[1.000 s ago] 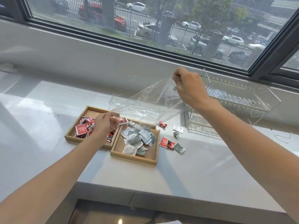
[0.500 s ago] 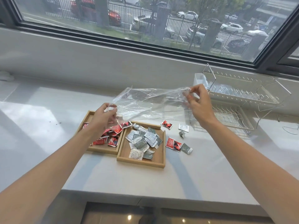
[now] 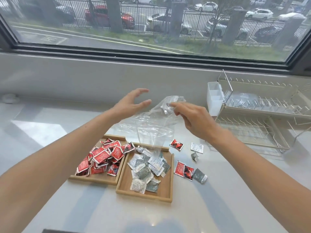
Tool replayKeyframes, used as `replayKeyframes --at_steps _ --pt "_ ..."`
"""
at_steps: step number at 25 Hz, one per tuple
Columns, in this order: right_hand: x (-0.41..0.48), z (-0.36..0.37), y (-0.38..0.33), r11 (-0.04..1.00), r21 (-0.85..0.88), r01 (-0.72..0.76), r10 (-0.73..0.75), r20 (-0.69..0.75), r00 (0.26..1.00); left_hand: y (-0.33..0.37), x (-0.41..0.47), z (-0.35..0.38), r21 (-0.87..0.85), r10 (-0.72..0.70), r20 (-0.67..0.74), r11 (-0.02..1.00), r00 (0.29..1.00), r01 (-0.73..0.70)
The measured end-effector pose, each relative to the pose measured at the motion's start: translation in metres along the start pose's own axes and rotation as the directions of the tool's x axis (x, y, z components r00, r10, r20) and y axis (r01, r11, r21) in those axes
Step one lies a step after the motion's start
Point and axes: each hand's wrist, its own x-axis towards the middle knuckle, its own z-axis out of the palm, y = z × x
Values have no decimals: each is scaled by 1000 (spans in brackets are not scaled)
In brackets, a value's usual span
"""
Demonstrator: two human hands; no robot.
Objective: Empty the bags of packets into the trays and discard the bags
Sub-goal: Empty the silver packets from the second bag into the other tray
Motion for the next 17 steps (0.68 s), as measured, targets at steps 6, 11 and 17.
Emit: replayKeyframes --at_steps 6,11,17 --pt "20 -10 24 985 8 173 -173 6 985 37 47 2 -6 46 397 999 917 -47" --pt "27 -7 34 992 124 13 7 -161 987 20 62 -2 -75 65 353 996 933 -41" --pt "41 17 44 843 311 -439 492 -113 863 -6 74 -28 -340 59 224 940 973 21"
